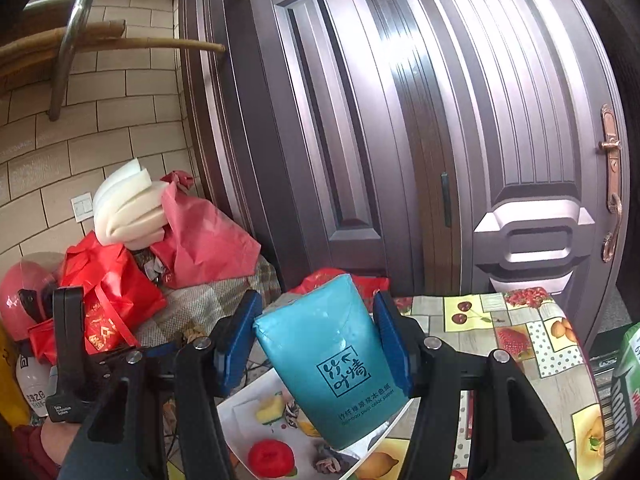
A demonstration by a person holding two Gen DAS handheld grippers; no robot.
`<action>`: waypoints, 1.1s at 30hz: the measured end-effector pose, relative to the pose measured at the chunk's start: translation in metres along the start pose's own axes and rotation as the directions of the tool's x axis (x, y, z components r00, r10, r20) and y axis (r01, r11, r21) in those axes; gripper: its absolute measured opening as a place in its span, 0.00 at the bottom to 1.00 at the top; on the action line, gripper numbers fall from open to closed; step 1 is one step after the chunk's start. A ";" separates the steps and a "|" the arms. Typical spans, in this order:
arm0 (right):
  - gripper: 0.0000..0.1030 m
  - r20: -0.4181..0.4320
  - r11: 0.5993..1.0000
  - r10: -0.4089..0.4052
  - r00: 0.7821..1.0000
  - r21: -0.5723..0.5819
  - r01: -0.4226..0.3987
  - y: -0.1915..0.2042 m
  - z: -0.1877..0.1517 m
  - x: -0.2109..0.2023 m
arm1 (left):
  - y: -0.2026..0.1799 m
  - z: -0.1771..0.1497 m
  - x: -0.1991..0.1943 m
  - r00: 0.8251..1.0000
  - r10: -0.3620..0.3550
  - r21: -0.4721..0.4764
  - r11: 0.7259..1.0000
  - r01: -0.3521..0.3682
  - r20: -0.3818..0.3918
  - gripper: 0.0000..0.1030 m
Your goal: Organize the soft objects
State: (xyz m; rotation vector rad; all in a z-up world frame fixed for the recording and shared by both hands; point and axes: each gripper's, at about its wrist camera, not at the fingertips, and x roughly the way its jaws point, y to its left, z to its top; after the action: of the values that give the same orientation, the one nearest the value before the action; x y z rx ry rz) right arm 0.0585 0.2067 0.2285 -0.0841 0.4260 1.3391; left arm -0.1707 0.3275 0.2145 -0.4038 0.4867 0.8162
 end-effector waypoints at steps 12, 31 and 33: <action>0.56 -0.306 0.994 0.021 0.952 0.107 0.012 -0.027 -0.077 0.136 | 0.034 -0.044 0.100 0.979 0.021 -0.126 0.991 -0.047 -0.204 0.48; 1.00 -0.066 0.993 -0.102 0.993 -0.062 0.098 0.005 -0.063 0.061 | 0.015 -0.038 0.049 0.991 0.090 -0.079 0.992 -0.097 -0.094 1.00; 1.00 -0.009 0.989 -0.130 0.991 -0.078 0.129 0.013 -0.056 0.037 | 0.005 -0.033 0.032 0.993 0.094 -0.055 0.994 -0.098 -0.070 1.00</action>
State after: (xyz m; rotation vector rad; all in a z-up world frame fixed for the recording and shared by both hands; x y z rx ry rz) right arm 0.0384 0.2266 0.1665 -0.1821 0.3742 1.2273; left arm -0.1644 0.3322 0.1687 -0.4662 0.5493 0.9139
